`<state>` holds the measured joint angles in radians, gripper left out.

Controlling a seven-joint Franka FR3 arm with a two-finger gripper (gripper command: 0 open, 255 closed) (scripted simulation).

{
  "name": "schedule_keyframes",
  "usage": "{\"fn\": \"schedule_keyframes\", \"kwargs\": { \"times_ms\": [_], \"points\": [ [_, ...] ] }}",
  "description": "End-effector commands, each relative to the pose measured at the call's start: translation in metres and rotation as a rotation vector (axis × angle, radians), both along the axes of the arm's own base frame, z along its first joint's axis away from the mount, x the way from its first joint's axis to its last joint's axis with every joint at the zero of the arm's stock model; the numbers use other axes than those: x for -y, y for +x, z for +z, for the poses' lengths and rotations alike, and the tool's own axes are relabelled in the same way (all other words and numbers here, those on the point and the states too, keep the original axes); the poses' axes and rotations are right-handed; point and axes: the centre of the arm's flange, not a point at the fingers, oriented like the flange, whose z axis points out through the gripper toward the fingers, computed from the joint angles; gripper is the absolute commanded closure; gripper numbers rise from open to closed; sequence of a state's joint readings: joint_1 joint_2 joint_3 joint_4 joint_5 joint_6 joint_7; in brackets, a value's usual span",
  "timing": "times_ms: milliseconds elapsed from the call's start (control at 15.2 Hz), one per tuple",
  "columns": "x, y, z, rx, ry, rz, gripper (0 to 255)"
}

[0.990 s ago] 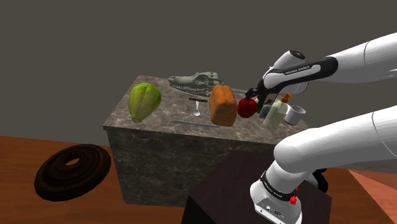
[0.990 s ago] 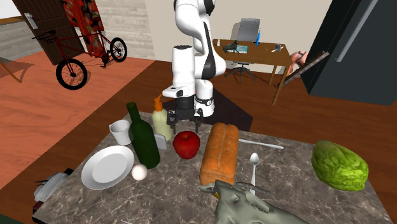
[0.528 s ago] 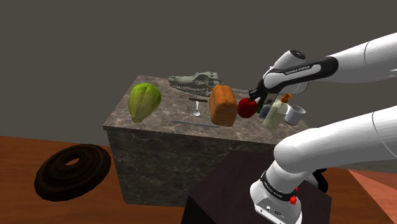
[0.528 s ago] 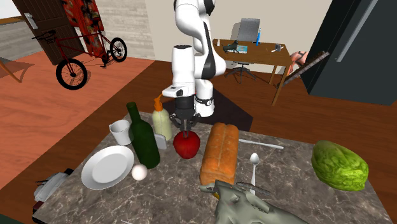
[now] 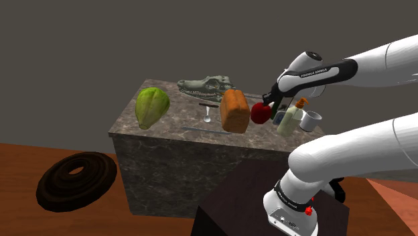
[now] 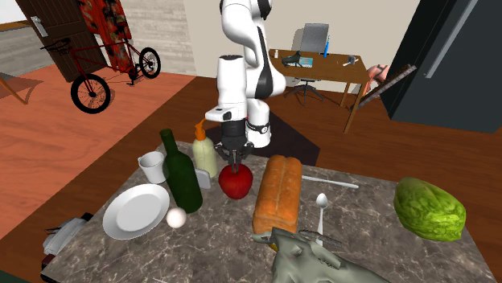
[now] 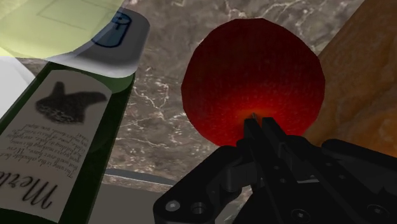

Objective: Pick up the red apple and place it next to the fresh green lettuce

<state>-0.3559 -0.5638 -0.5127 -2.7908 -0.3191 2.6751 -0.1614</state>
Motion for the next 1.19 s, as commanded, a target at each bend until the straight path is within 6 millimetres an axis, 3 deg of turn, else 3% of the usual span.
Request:
{"fn": "schedule_keyframes", "kwargs": {
  "times_ms": [0,1122],
  "points": [
    [0.000,0.000,0.009,-0.001,0.000,0.000,255],
    [0.000,0.000,0.099,-0.001,0.000,0.000,255]
  ]
}}
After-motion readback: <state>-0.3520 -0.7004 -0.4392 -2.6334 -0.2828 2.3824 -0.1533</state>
